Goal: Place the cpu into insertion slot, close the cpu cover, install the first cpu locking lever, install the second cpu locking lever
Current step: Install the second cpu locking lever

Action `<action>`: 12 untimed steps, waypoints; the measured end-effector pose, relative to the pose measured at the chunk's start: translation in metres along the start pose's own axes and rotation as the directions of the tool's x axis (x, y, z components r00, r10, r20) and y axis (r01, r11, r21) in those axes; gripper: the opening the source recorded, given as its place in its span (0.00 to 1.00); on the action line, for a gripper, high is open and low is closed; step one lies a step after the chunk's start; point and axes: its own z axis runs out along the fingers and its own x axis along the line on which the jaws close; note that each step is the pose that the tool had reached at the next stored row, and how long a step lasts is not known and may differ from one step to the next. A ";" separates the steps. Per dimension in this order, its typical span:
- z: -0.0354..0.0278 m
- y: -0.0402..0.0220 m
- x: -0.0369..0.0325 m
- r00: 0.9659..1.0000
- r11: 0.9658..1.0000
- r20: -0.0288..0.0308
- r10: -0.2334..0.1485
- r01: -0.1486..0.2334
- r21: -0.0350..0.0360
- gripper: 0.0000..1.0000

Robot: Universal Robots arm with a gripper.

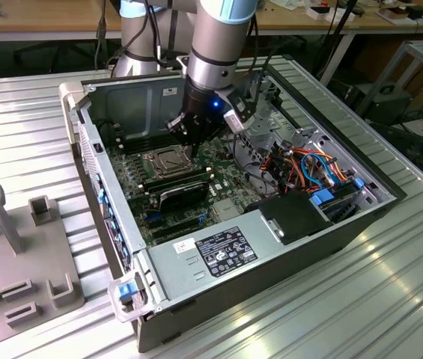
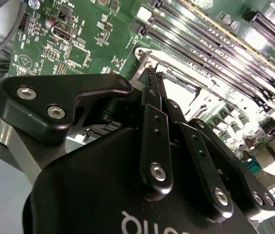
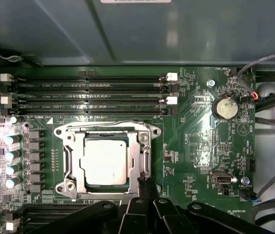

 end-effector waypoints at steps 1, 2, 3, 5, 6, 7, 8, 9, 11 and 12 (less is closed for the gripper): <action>0.0000 -0.0011 -0.0002 1.000 1.000 0.000 0.000 0.000 0.001 0.11; 0.0000 -0.0022 -0.0003 1.000 1.000 0.000 0.000 0.000 0.002 0.11; 0.0000 -0.0035 -0.0004 1.000 1.000 -0.001 0.000 0.000 0.003 0.11; 0.0000 -0.0064 -0.0007 1.000 1.000 -0.002 0.001 0.000 0.005 0.11; 0.0001 -0.0081 -0.0008 1.000 1.000 -0.002 0.001 -0.001 0.006 0.11; 0.0000 -0.0091 -0.0009 1.000 1.000 -0.002 0.001 -0.001 0.007 0.11; 0.0001 -0.0099 -0.0010 1.000 1.000 -0.003 0.001 -0.001 0.007 0.11; 0.0001 -0.0100 -0.0010 1.000 1.000 -0.003 0.001 -0.001 0.007 0.11; 0.0003 -0.0104 -0.0010 1.000 1.000 -0.004 0.001 -0.001 0.009 0.11; 0.0004 -0.0108 -0.0010 1.000 1.000 -0.004 0.001 -0.001 0.009 0.11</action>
